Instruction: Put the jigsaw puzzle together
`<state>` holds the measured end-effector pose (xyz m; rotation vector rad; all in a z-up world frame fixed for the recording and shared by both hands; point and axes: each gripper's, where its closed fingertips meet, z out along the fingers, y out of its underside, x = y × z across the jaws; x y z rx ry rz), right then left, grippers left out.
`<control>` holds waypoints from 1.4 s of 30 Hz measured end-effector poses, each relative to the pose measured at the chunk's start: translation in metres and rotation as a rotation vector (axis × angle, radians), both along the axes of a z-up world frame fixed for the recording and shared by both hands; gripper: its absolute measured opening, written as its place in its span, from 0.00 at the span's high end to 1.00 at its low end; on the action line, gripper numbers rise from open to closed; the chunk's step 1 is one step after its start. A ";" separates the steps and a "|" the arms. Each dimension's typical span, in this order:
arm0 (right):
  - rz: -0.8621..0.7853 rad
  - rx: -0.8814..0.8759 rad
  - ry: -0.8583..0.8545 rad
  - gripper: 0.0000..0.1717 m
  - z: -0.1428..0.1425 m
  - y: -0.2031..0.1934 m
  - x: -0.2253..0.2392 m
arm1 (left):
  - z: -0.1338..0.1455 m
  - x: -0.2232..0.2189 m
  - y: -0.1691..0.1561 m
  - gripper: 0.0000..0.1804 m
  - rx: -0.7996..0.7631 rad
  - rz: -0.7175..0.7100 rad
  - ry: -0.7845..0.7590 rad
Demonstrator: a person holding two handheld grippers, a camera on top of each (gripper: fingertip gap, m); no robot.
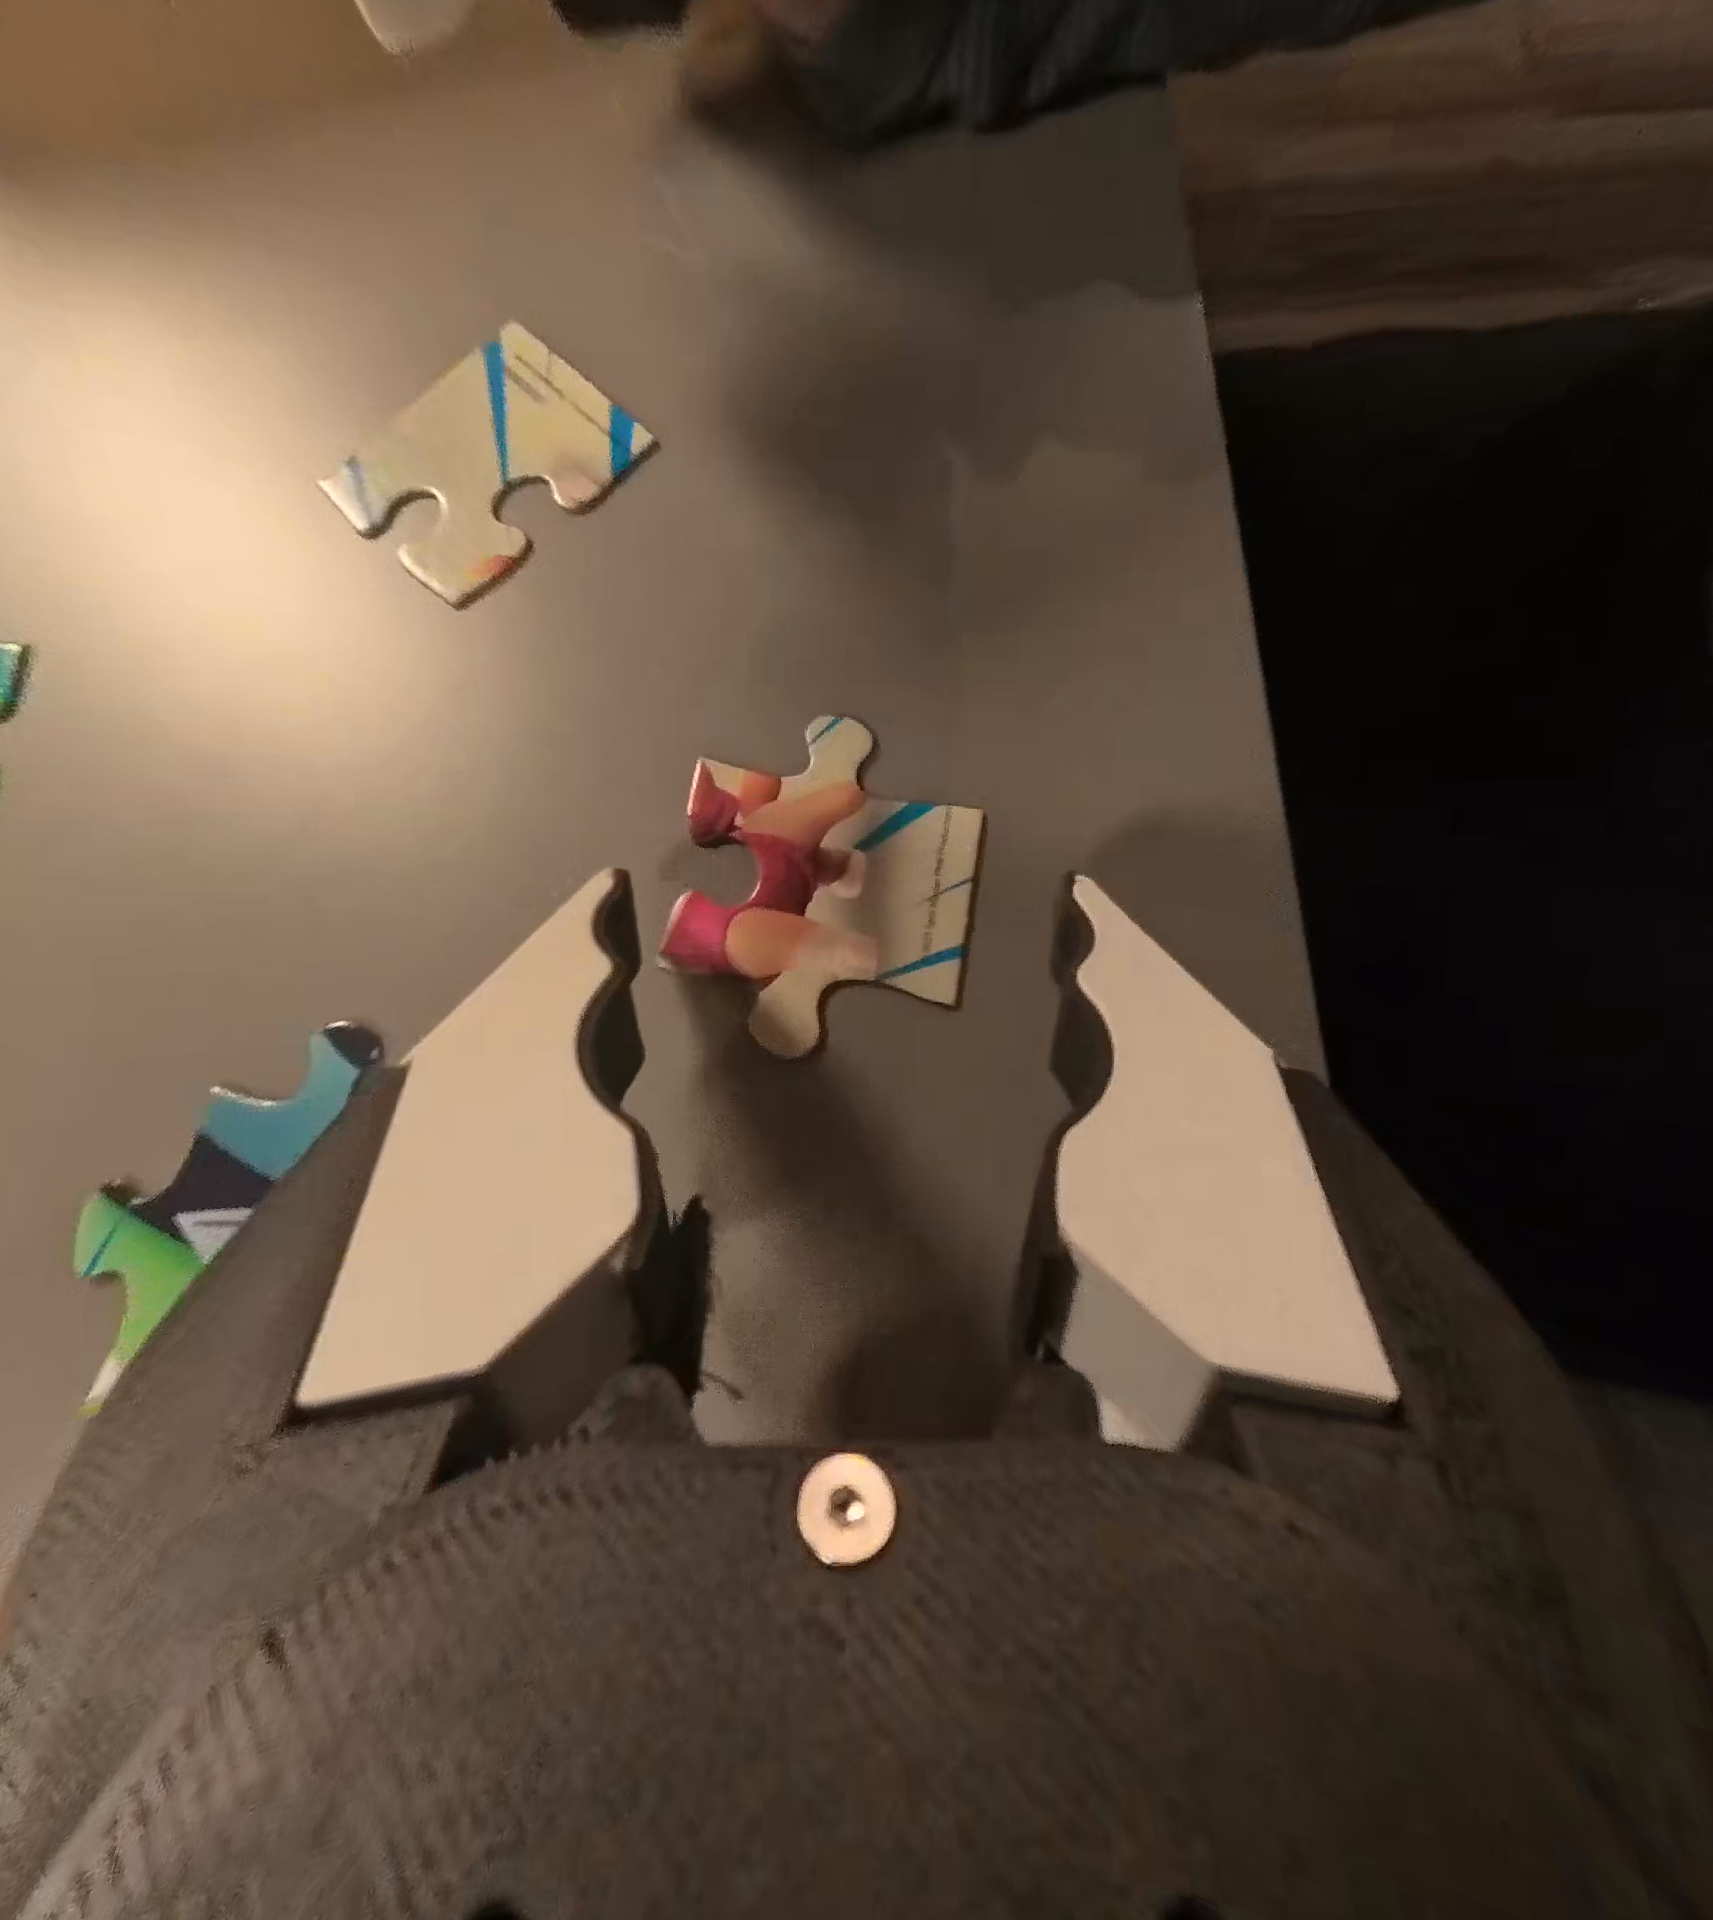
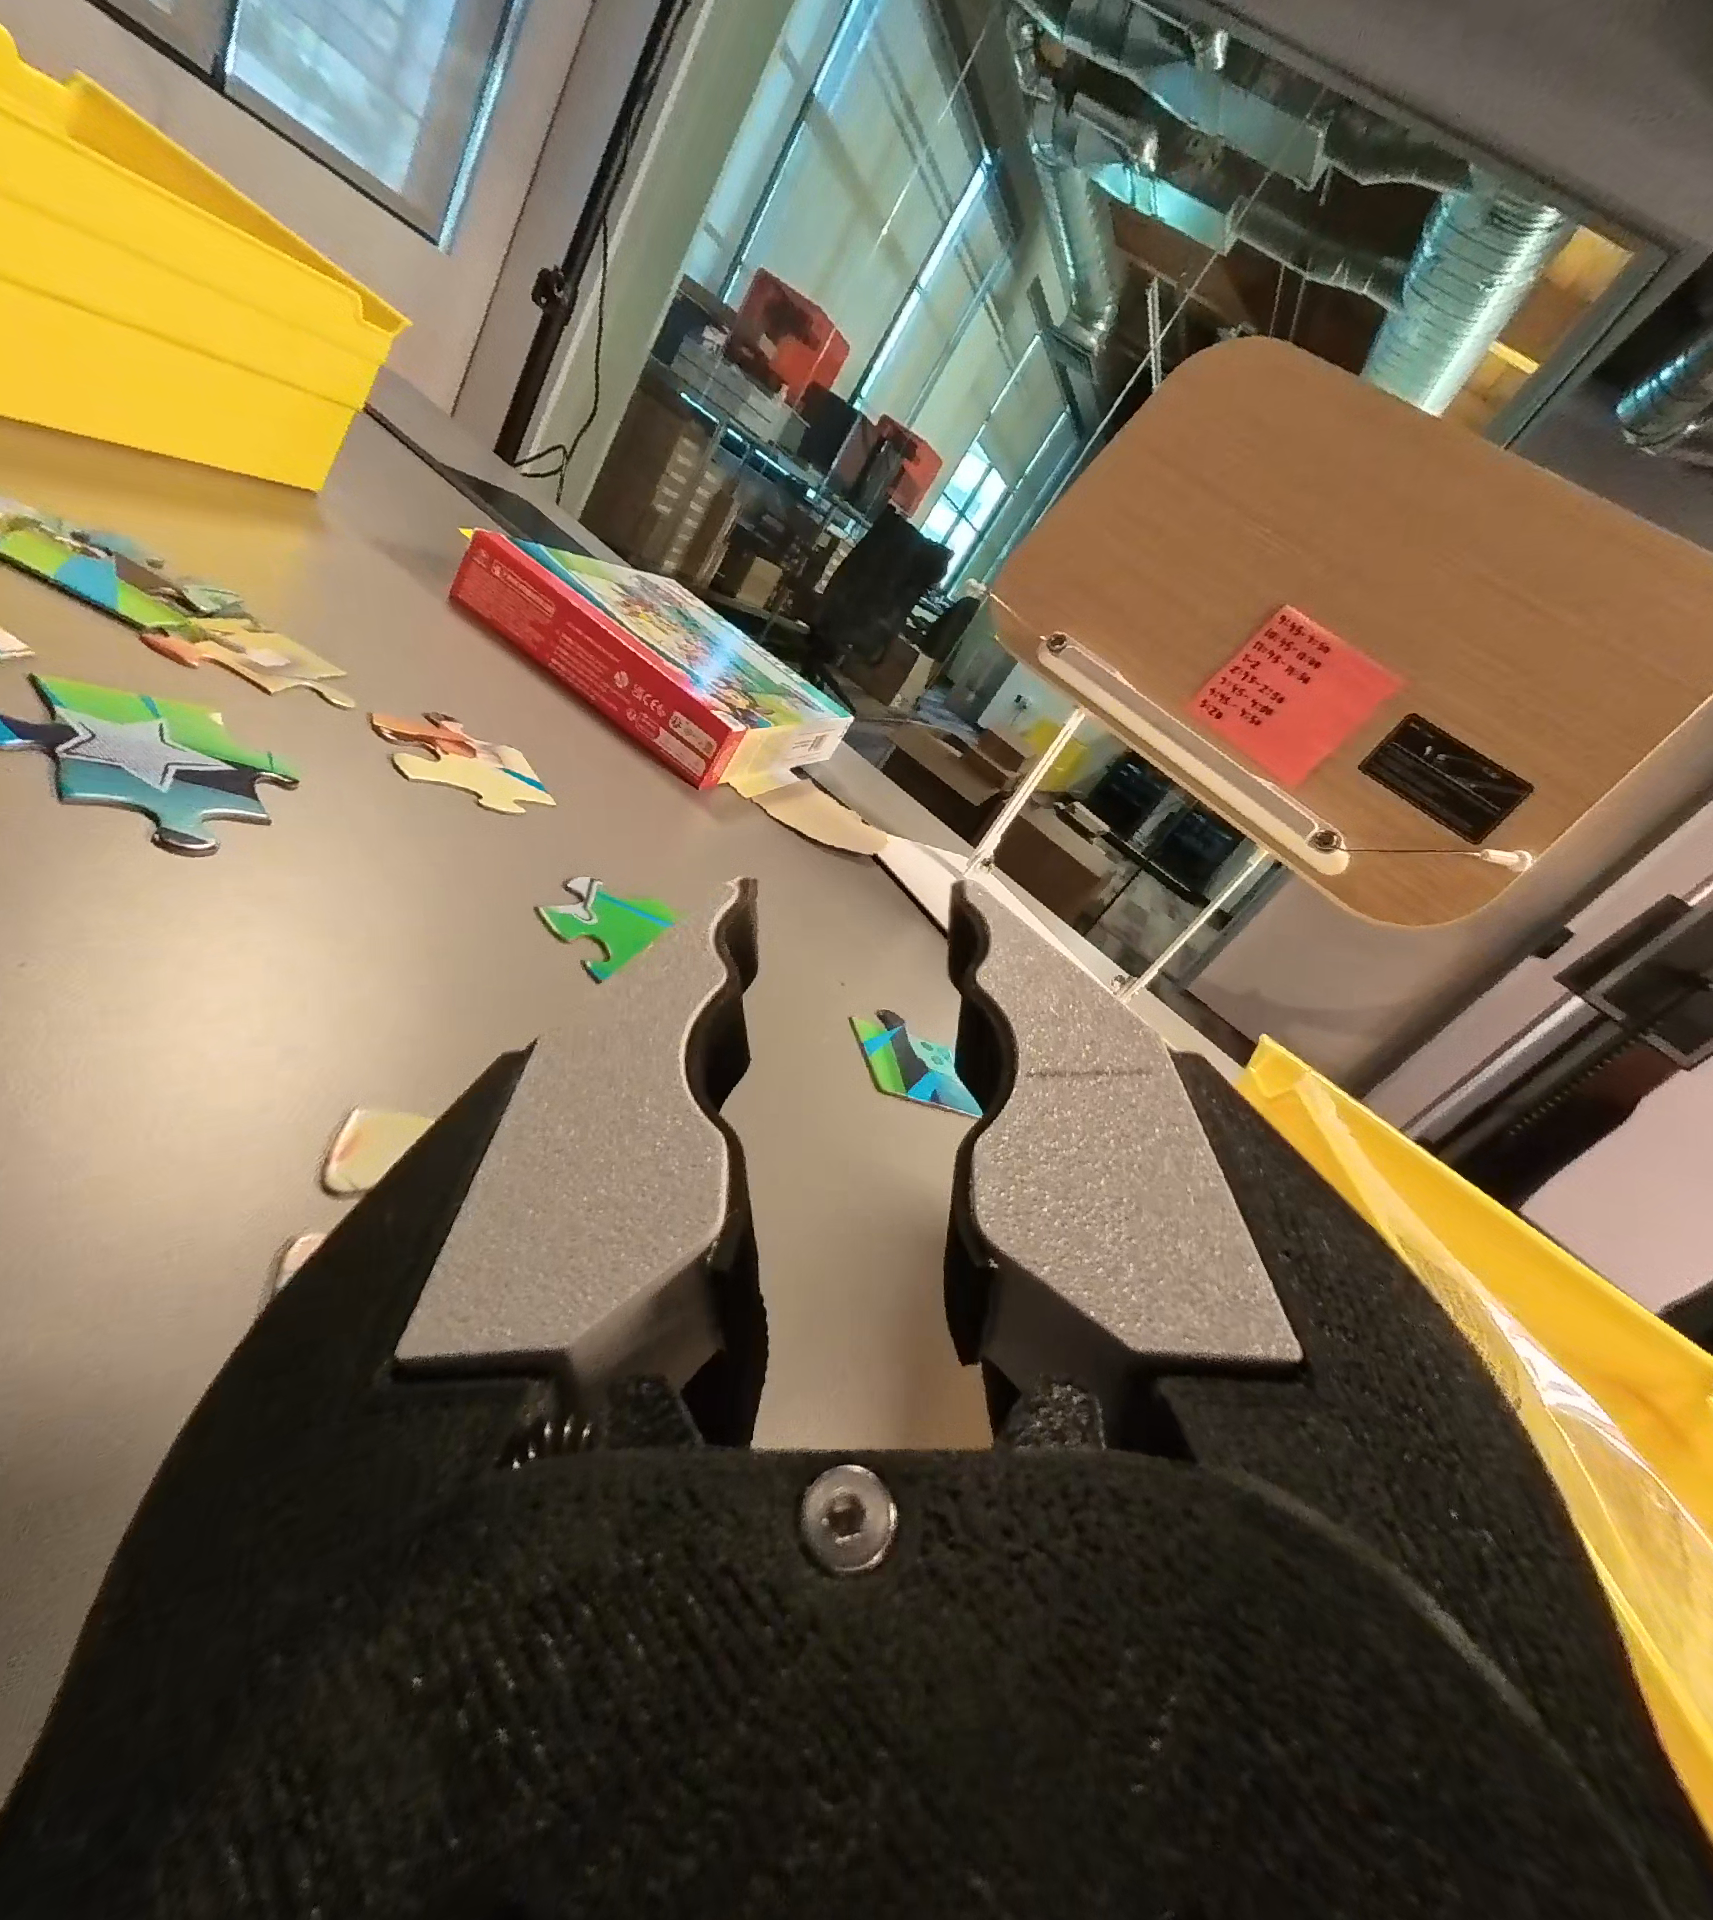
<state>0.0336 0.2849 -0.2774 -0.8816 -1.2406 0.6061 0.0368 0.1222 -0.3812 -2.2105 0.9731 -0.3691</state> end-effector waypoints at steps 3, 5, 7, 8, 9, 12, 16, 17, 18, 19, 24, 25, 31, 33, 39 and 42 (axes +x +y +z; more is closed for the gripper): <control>-0.001 -0.015 0.007 0.79 0.001 0.002 0.000 | -0.004 0.005 0.006 0.64 -0.021 -0.026 -0.038; 0.001 -0.024 0.008 0.79 0.001 0.003 0.000 | -0.004 0.003 0.011 0.72 -0.014 -0.023 -0.037; -0.003 -0.037 0.000 0.79 -0.001 0.005 -0.001 | -0.004 0.003 0.015 0.76 -0.013 -0.015 -0.048; -0.014 -0.044 -0.005 0.78 -0.002 0.007 -0.001 | -0.004 0.004 0.018 0.76 -0.002 -0.007 -0.054; -0.030 -0.054 -0.008 0.78 -0.003 0.010 0.000 | -0.004 0.005 0.022 0.76 0.008 0.013 -0.067; -0.030 -0.107 -0.021 0.77 -0.007 0.013 0.000 | -0.003 0.009 0.035 0.77 0.038 0.091 -0.093; 0.008 -0.128 -0.078 0.76 -0.015 0.006 0.000 | -0.003 0.008 0.056 0.77 0.049 0.264 -0.089; -0.010 -0.095 -0.078 0.76 -0.014 0.007 0.003 | -0.004 0.008 0.060 0.77 0.050 0.303 -0.090; -0.033 -0.056 -0.062 0.76 -0.010 0.007 0.008 | -0.004 0.008 0.064 0.77 0.051 0.336 -0.093; -0.039 -0.035 -0.039 0.77 -0.006 0.005 0.012 | -0.003 0.008 0.068 0.77 0.049 0.365 -0.100; 0.044 -0.184 -0.111 0.79 -0.019 0.001 0.016 | -0.003 0.012 0.079 0.77 0.038 0.418 -0.128; 0.083 -0.264 -0.185 0.79 -0.031 -0.002 0.014 | -0.003 0.013 0.079 0.77 0.036 0.418 -0.132; 0.294 -0.706 -0.594 0.73 -0.083 -0.032 0.028 | 0.001 0.010 0.081 0.94 -0.008 0.441 -0.230; 0.318 -0.730 -0.634 0.74 -0.088 -0.040 0.034 | 0.005 0.012 0.080 0.74 -0.003 0.437 -0.272; 0.396 -0.771 -0.765 0.73 -0.098 -0.073 0.056 | 0.018 0.012 0.074 0.60 0.038 0.419 -0.356; 0.408 -0.669 -0.742 0.68 -0.089 -0.071 0.049 | 0.007 0.023 0.064 0.55 -0.009 0.332 -0.279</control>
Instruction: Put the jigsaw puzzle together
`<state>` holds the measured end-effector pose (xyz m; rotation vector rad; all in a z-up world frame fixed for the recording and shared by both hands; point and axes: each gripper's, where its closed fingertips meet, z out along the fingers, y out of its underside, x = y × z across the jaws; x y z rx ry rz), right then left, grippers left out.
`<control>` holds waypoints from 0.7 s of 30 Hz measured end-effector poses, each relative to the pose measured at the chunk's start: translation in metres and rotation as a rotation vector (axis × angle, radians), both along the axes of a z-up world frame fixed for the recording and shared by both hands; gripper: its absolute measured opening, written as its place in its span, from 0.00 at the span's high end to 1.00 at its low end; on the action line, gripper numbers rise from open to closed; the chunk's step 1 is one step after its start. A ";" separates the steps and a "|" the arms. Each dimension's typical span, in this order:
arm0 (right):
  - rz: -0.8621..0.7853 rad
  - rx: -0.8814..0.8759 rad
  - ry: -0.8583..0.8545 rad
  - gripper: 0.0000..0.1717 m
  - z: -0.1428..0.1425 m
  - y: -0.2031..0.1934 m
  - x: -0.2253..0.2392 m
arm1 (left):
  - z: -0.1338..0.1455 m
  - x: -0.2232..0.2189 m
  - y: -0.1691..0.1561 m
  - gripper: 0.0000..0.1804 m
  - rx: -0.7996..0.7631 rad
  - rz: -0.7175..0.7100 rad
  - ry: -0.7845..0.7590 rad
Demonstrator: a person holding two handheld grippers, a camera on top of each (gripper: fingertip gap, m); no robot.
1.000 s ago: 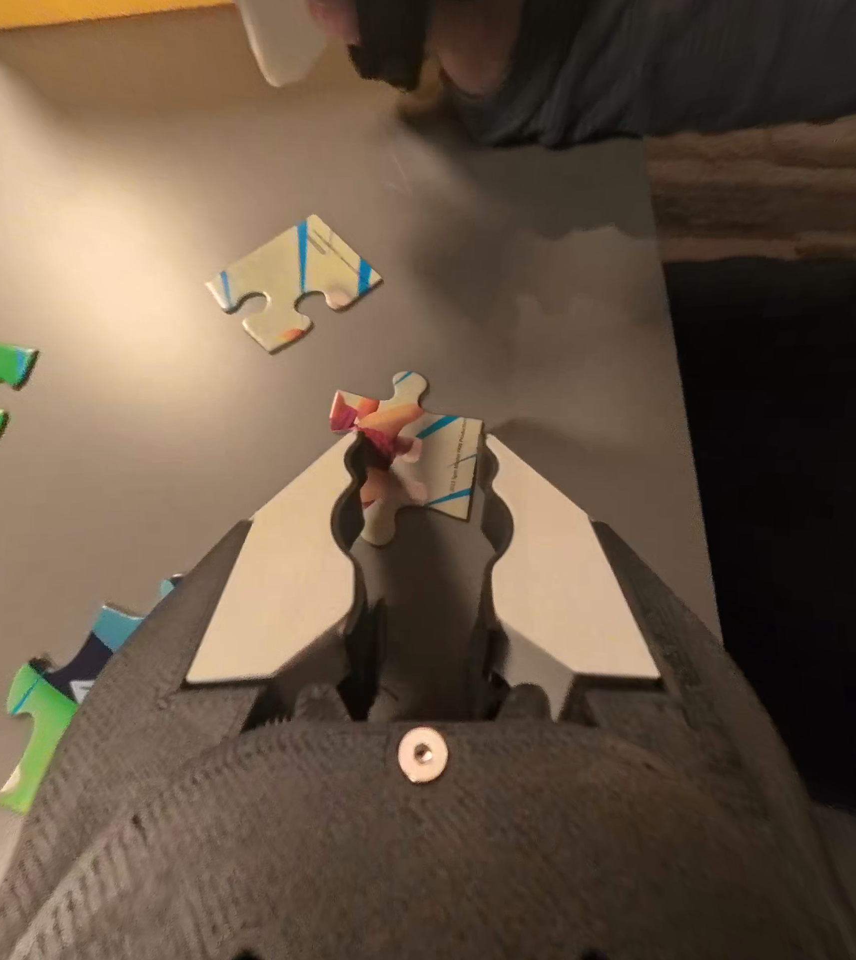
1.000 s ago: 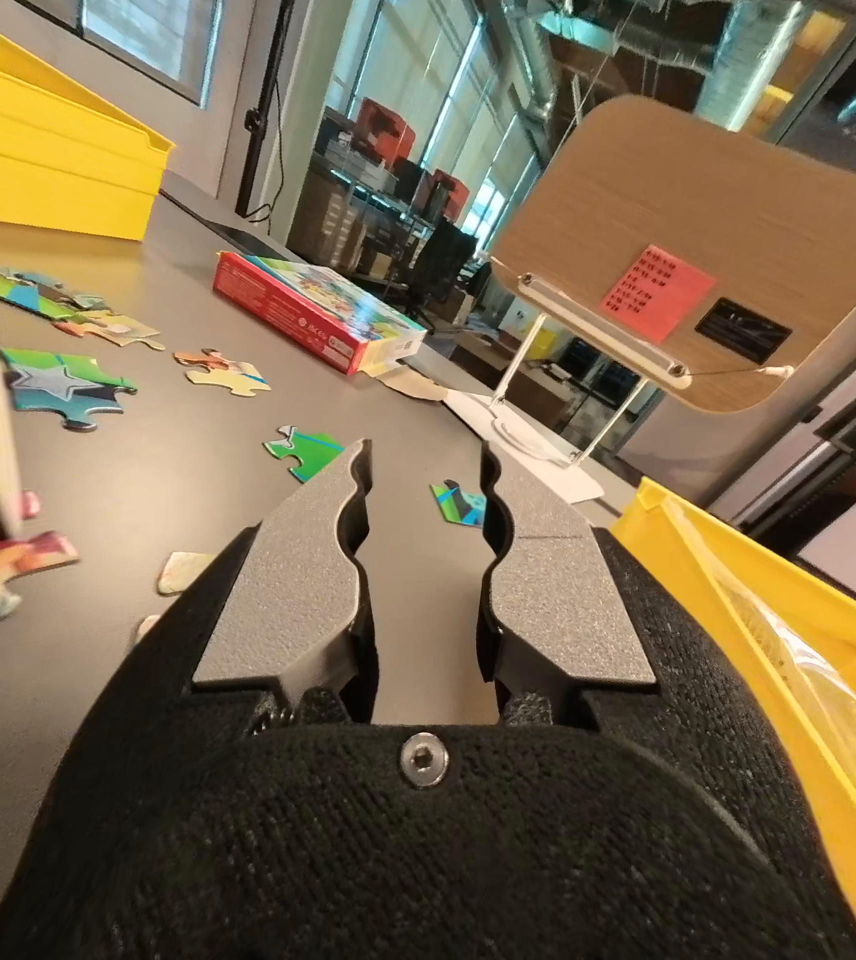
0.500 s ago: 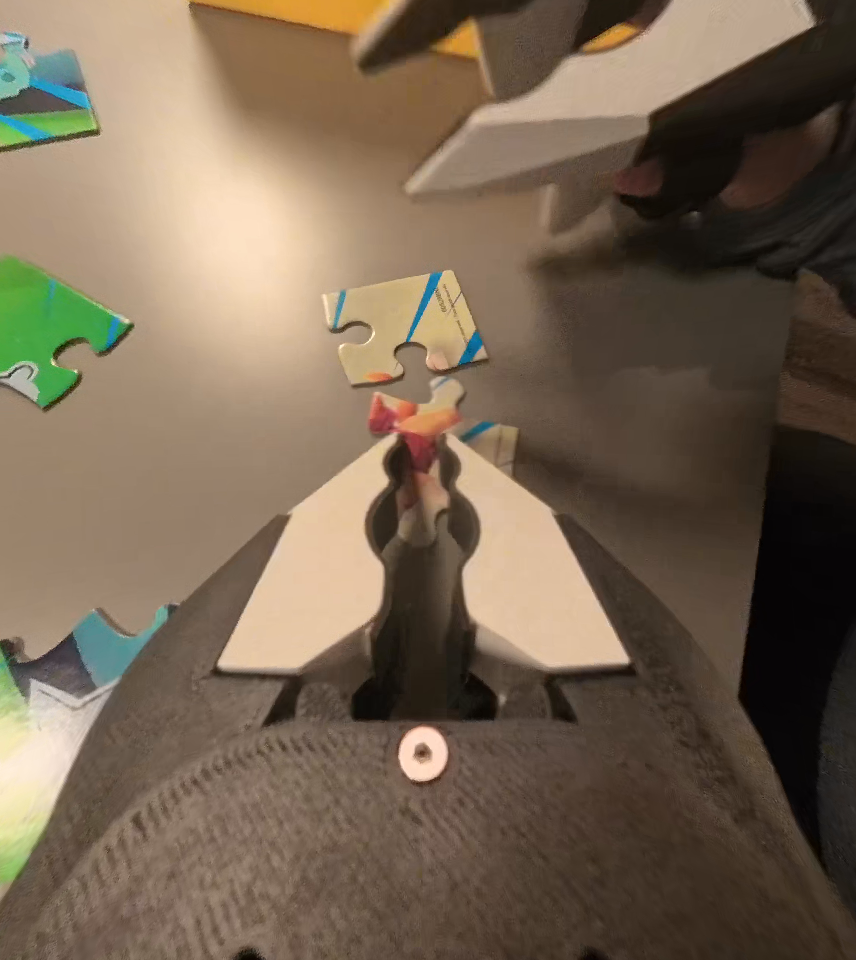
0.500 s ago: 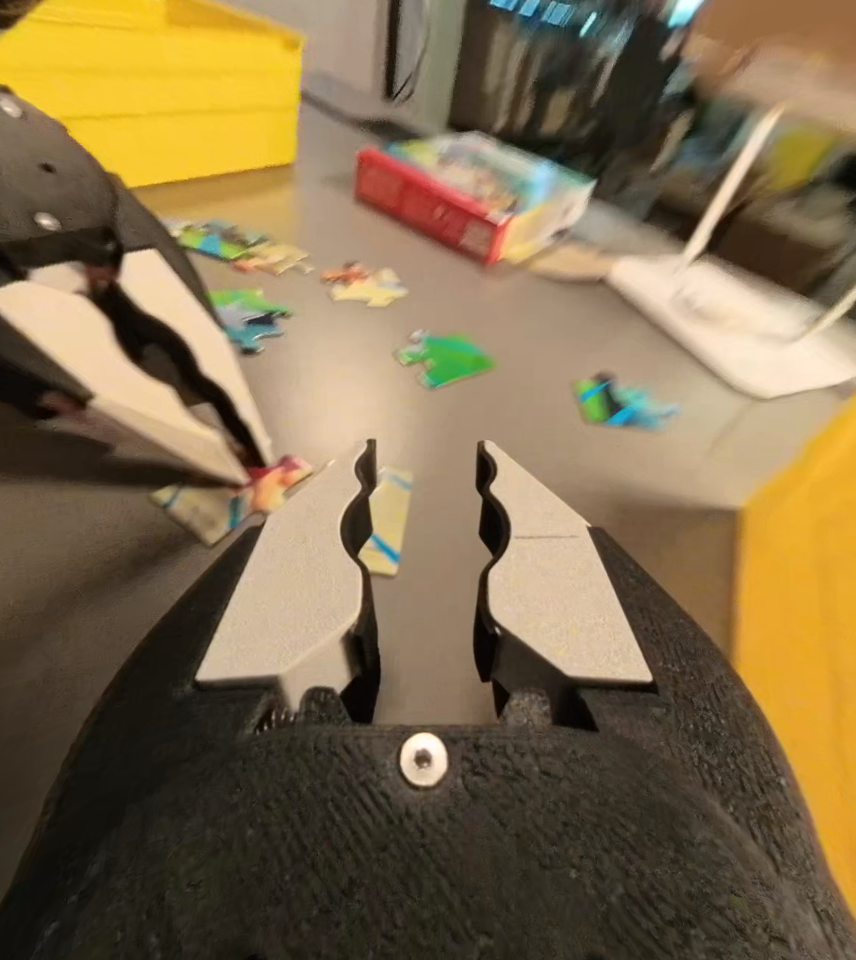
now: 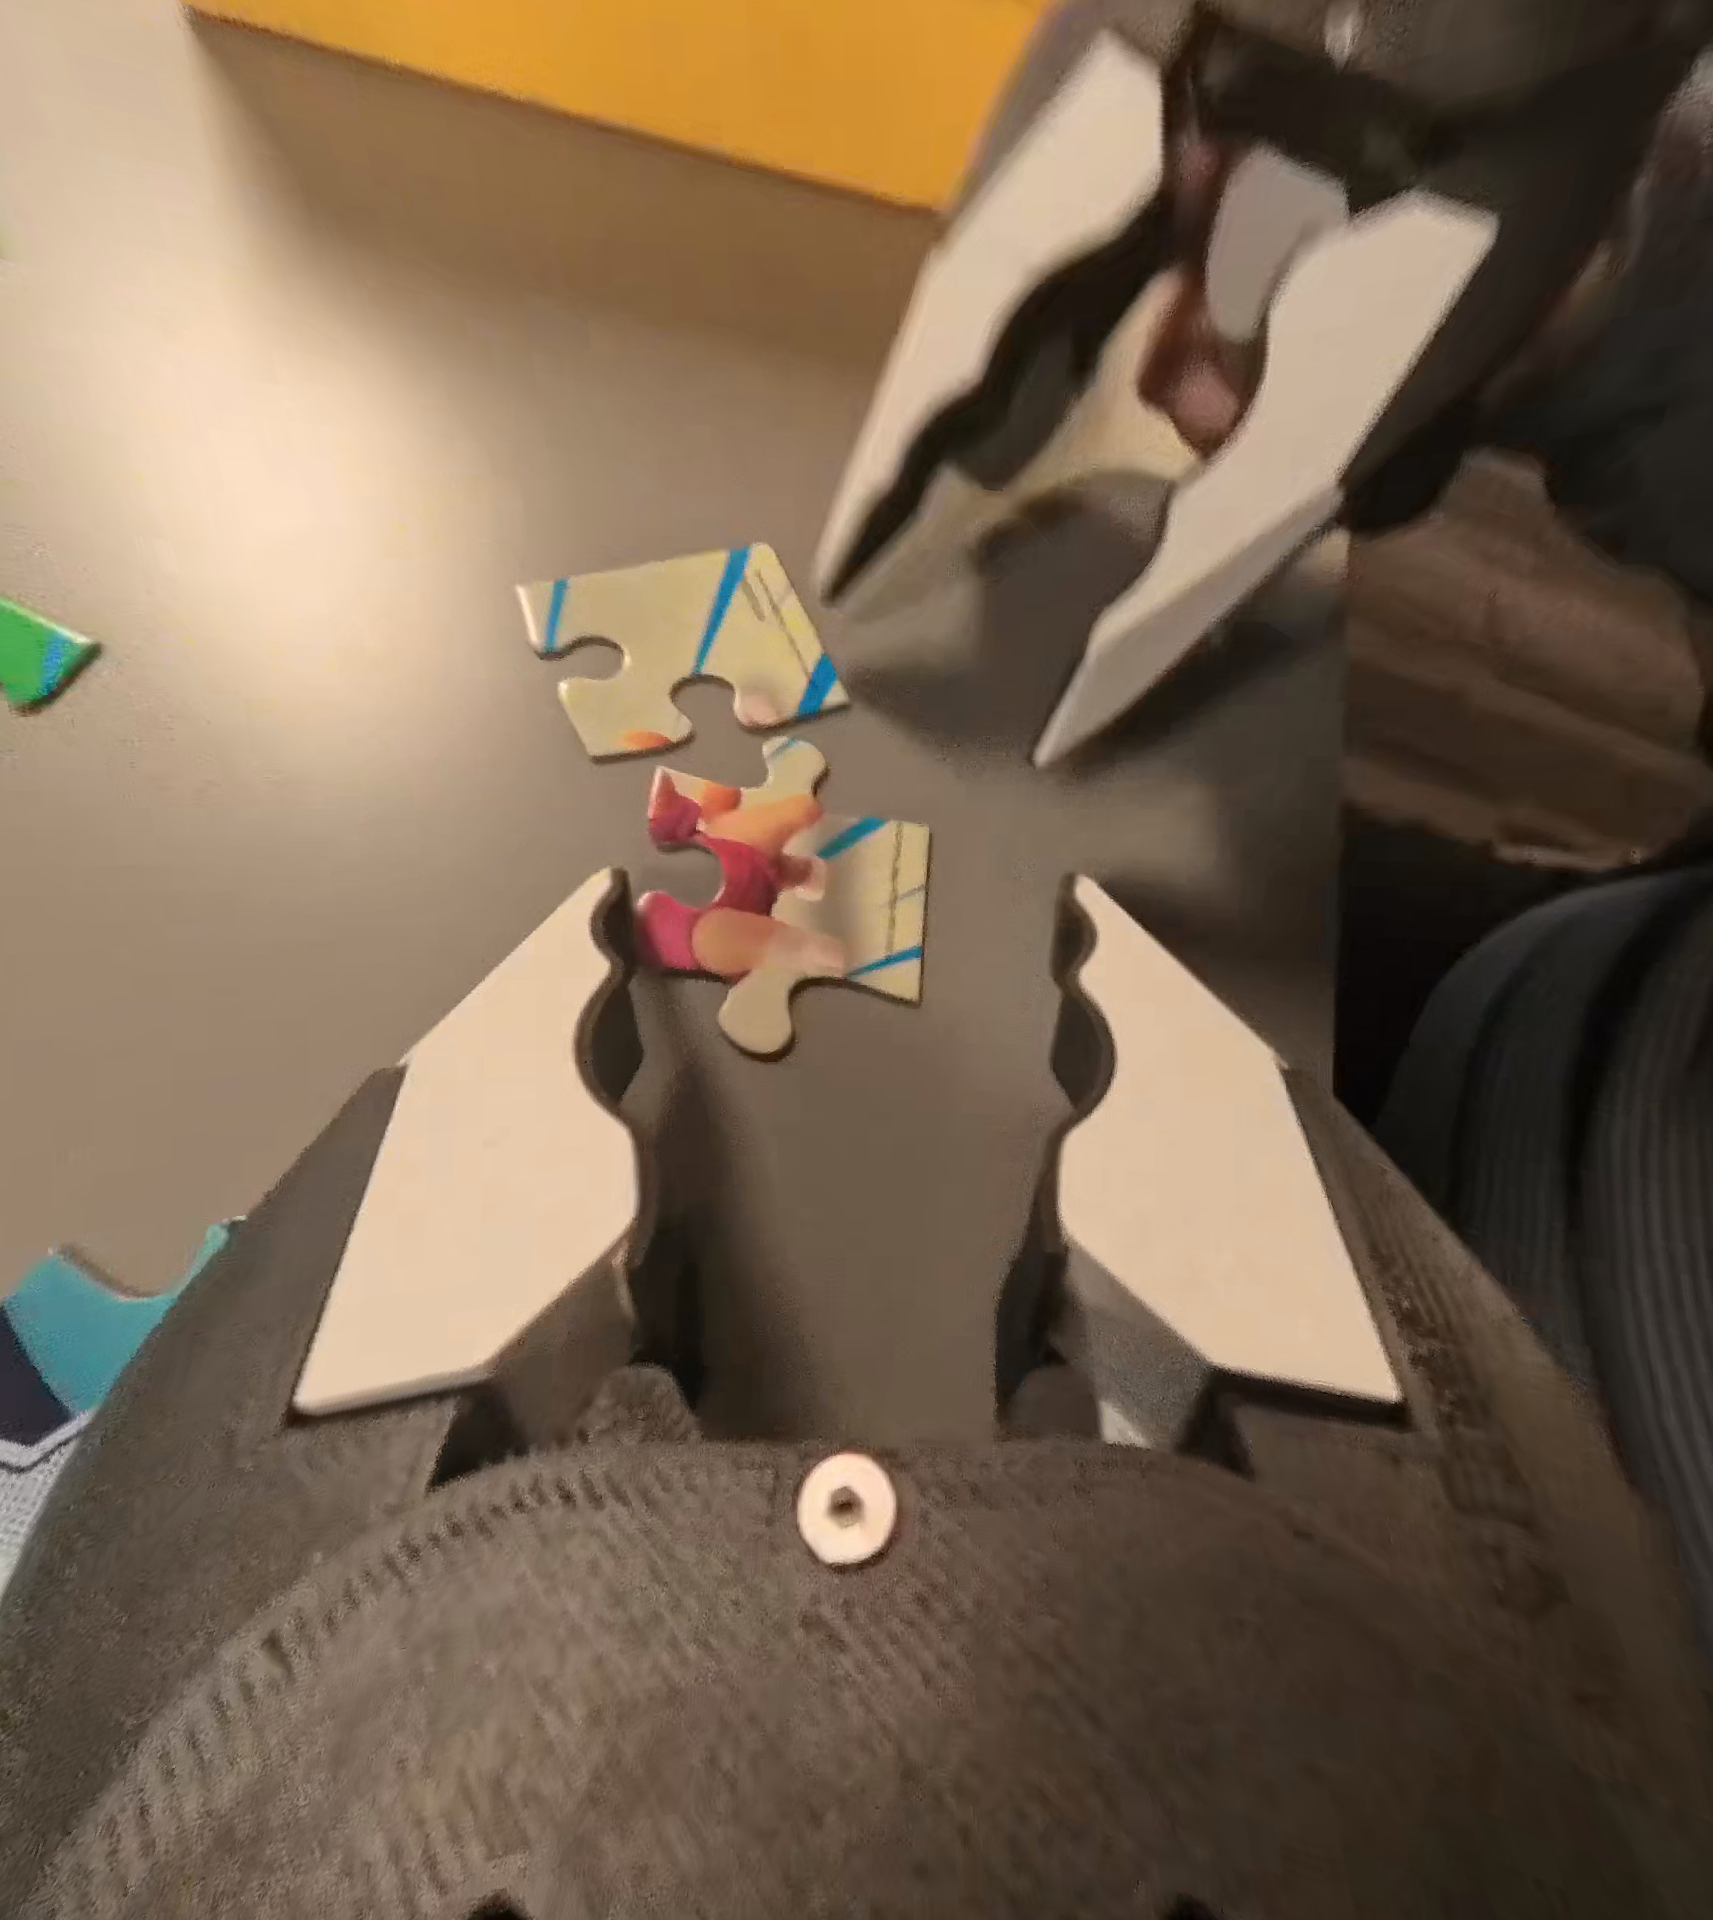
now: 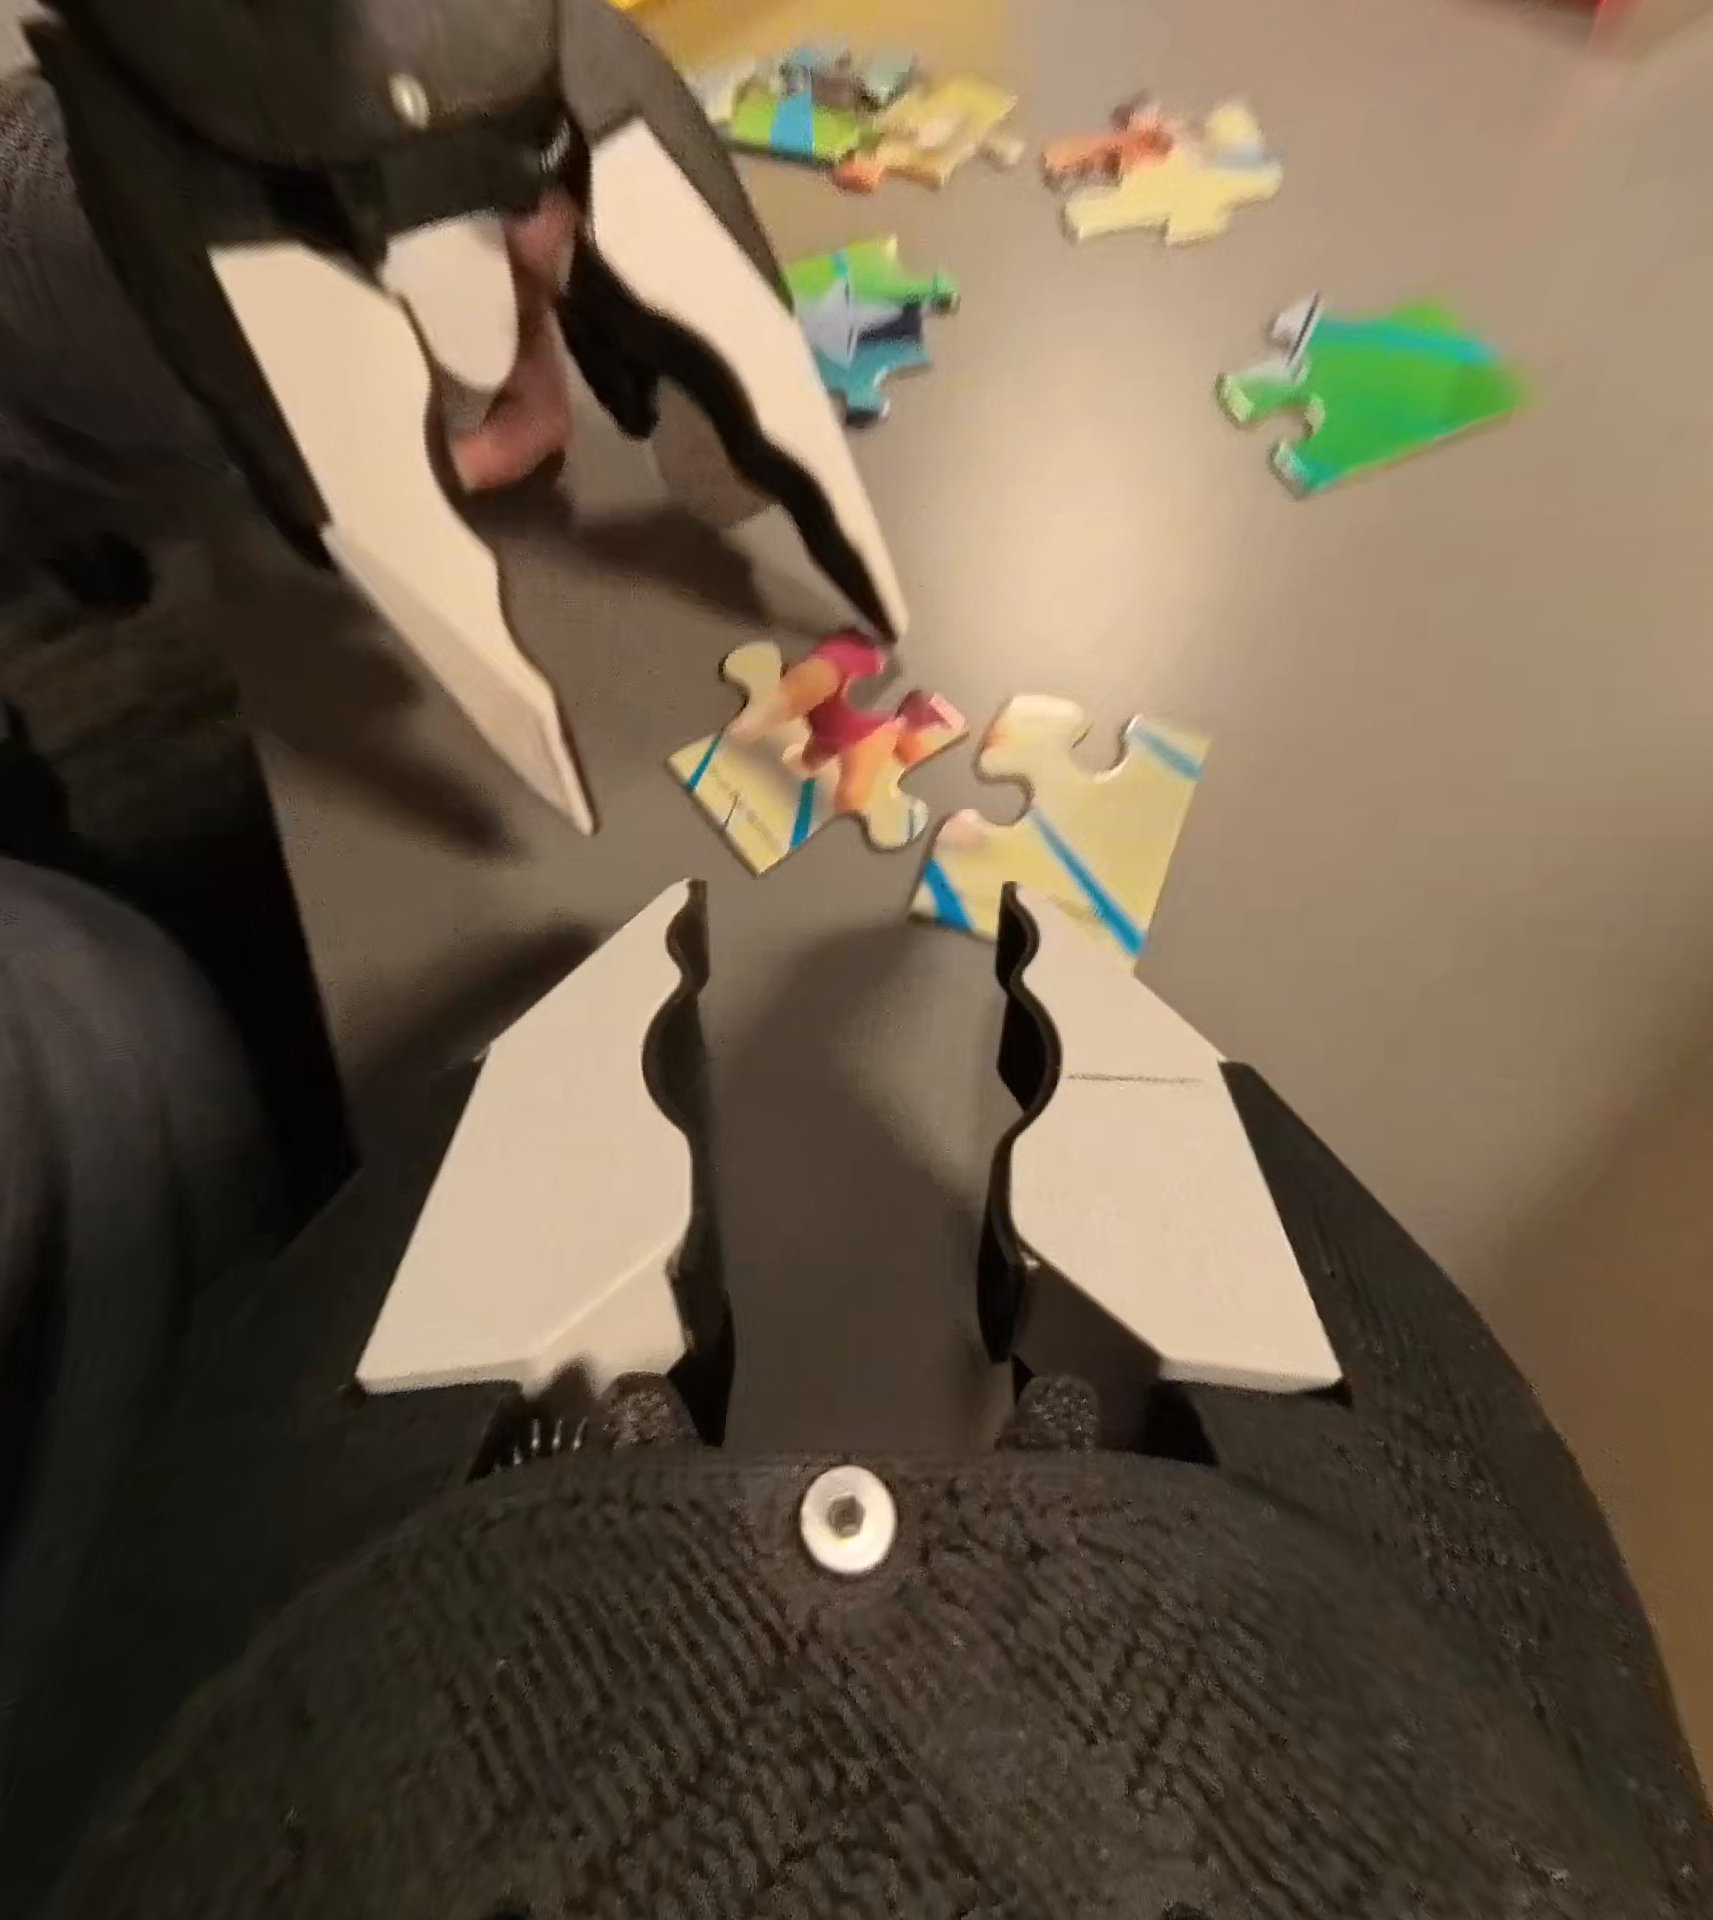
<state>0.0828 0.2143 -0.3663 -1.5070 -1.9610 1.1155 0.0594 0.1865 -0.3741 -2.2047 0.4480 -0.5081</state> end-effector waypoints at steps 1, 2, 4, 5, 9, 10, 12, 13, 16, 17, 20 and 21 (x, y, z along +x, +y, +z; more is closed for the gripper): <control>0.011 0.044 0.029 0.67 0.004 0.005 -0.006 | -0.005 0.000 -0.001 0.55 -0.007 -0.015 0.050; 0.021 0.085 0.037 0.67 0.005 0.010 -0.011 | -0.007 -0.001 0.000 0.56 0.000 -0.028 0.101; 0.061 0.093 -0.047 0.66 -0.004 0.014 -0.014 | -0.010 -0.004 0.001 0.57 0.016 -0.024 0.166; 0.075 0.075 -0.105 0.66 -0.010 0.013 -0.013 | -0.011 -0.004 0.001 0.57 0.017 -0.021 0.175; 0.090 0.024 -0.172 0.66 -0.010 0.001 -0.002 | -0.011 -0.008 -0.003 0.59 0.019 -0.004 0.196; 0.107 0.004 -0.184 0.66 -0.010 -0.006 0.002 | -0.011 -0.007 -0.005 0.59 0.017 -0.010 0.195; 0.174 -0.039 -0.208 0.67 -0.008 -0.022 0.011 | -0.011 -0.005 -0.011 0.58 0.012 -0.036 0.184; 0.177 -0.009 -0.193 0.66 -0.008 -0.020 0.009 | -0.010 -0.003 -0.013 0.58 0.010 -0.051 0.176; 0.182 0.081 -0.125 0.63 -0.007 -0.006 -0.005 | -0.010 -0.003 -0.017 0.57 0.013 -0.086 0.167; 0.217 0.100 -0.093 0.62 -0.005 -0.006 -0.009 | -0.010 -0.003 -0.018 0.57 0.012 -0.109 0.172; 0.393 0.193 -0.063 0.58 -0.006 -0.011 -0.015 | -0.012 -0.004 -0.024 0.55 -0.010 -0.231 0.220; 0.454 0.226 -0.083 0.58 -0.008 -0.012 -0.016 | -0.012 -0.004 -0.027 0.55 -0.019 -0.283 0.244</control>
